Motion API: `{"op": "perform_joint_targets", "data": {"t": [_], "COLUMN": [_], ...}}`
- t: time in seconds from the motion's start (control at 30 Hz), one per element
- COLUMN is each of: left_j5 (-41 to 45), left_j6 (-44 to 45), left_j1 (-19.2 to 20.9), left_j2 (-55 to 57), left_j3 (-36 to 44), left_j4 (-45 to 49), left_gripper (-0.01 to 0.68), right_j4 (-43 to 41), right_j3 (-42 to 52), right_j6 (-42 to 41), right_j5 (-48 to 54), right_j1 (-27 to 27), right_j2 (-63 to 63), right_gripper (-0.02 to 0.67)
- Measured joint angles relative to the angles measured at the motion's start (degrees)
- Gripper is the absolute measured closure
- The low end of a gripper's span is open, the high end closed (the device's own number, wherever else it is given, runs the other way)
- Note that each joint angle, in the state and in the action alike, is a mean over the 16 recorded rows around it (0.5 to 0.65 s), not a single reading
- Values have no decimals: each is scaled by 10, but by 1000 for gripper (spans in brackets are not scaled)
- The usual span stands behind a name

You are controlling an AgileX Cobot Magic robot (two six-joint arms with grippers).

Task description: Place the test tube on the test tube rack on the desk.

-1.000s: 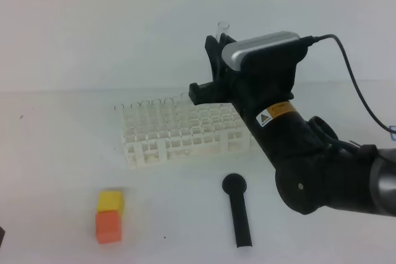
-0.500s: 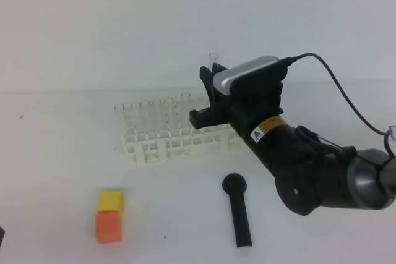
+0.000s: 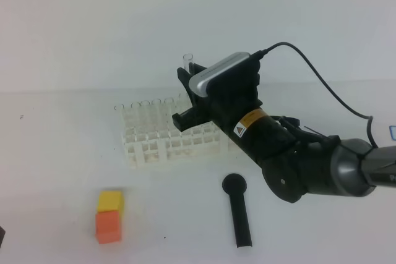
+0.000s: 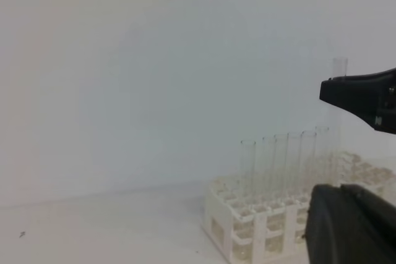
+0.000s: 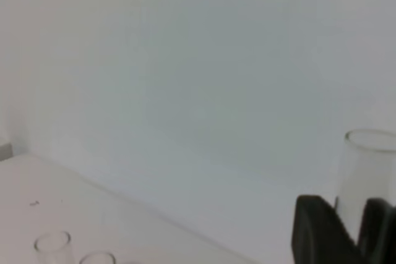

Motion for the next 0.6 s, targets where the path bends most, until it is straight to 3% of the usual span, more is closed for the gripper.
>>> {"op": "perform_joint_targets", "data": {"t": [0.6], "left_j5": [0], "left_j6": [0], "left_j1": [0], "left_j2": [0], "left_j3": [0], "left_j4": [0], "left_gripper": [673], "right_j4": [-14], "right_j3": [-9], "right_j6": [-1], "right_j5": [2], "right_j1": [0], "right_j2": [32], "right_gripper": [526]}}
